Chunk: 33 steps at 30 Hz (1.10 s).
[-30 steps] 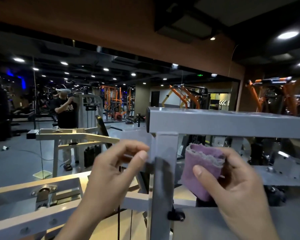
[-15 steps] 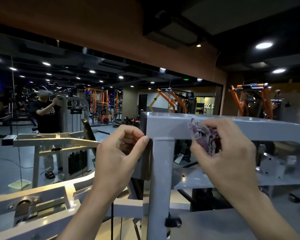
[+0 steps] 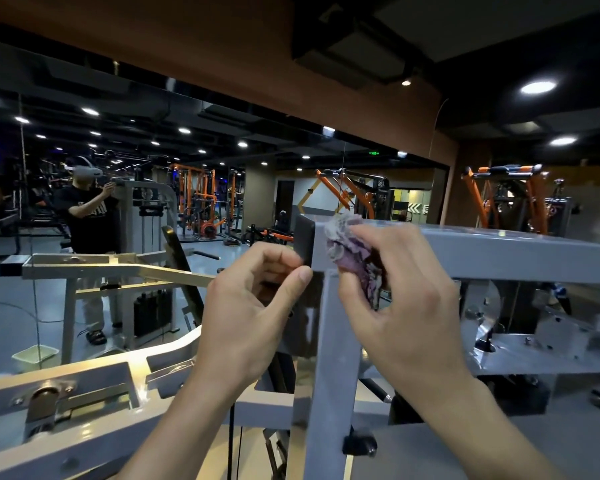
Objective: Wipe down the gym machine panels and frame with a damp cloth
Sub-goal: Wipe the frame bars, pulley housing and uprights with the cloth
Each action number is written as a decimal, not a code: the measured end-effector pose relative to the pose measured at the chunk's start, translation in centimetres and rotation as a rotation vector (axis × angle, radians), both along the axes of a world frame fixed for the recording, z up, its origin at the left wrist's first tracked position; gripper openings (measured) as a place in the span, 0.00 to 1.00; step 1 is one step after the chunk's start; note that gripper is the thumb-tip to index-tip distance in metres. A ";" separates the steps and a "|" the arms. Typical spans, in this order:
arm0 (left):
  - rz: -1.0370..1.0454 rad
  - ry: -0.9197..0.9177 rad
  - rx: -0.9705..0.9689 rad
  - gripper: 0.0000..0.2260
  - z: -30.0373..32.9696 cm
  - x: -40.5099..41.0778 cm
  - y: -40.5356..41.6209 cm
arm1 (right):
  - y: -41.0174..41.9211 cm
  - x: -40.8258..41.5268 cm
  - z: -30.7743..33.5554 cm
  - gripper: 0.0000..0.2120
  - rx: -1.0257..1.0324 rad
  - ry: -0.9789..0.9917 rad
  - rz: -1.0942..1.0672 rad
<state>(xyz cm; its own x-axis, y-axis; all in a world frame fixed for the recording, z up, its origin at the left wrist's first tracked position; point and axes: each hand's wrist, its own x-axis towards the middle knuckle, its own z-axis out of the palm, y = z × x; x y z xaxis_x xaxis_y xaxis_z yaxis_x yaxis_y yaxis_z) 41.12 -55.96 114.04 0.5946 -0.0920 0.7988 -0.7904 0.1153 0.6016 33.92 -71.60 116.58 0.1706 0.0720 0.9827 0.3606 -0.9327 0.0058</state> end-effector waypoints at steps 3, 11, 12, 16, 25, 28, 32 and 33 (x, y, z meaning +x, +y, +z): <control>-0.014 0.007 -0.027 0.04 -0.1 0.1 -0.2 | -0.1 -0.3 0.3 0.15 -0.057 0.009 -0.015; -0.080 -0.001 -0.032 0.05 -0.3 -0.4 -0.1 | 0.1 -0.4 -0.5 0.19 -0.322 0.125 -0.094; -0.069 -0.010 -0.028 0.05 -0.4 -0.4 -0.1 | -0.3 -0.7 -1.0 0.20 -0.352 0.142 -0.104; -0.058 -0.001 -0.024 0.07 -0.5 -0.3 0.0 | -0.9 -0.6 0.6 0.19 -0.401 0.111 -0.114; -0.022 -0.017 0.014 0.06 -1.2 0.3 -0.3 | -1.9 -1.0 -0.5 0.14 -0.357 0.142 -0.084; -0.007 -0.022 0.040 0.07 -1.3 0.2 -0.5 | -1.7 -0.9 1.6 0.15 -0.315 0.129 -0.101; -0.024 -0.036 0.020 0.08 -1.7 0.6 -0.5 | -1.3 -0.8 0.1 0.18 -0.284 0.134 -0.082; -0.024 -0.049 0.024 0.08 -1.8 0.6 -0.5 | -1.4 -0.9 -1.1 0.16 -0.295 0.144 -0.074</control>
<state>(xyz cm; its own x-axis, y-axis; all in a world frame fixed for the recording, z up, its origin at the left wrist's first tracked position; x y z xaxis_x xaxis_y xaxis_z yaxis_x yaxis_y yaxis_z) 41.77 -56.46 112.23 0.5525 -0.1254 0.8241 -0.8160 0.1204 0.5654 33.06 -72.97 115.45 0.3217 0.3317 0.8868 0.3088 -0.9222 0.2329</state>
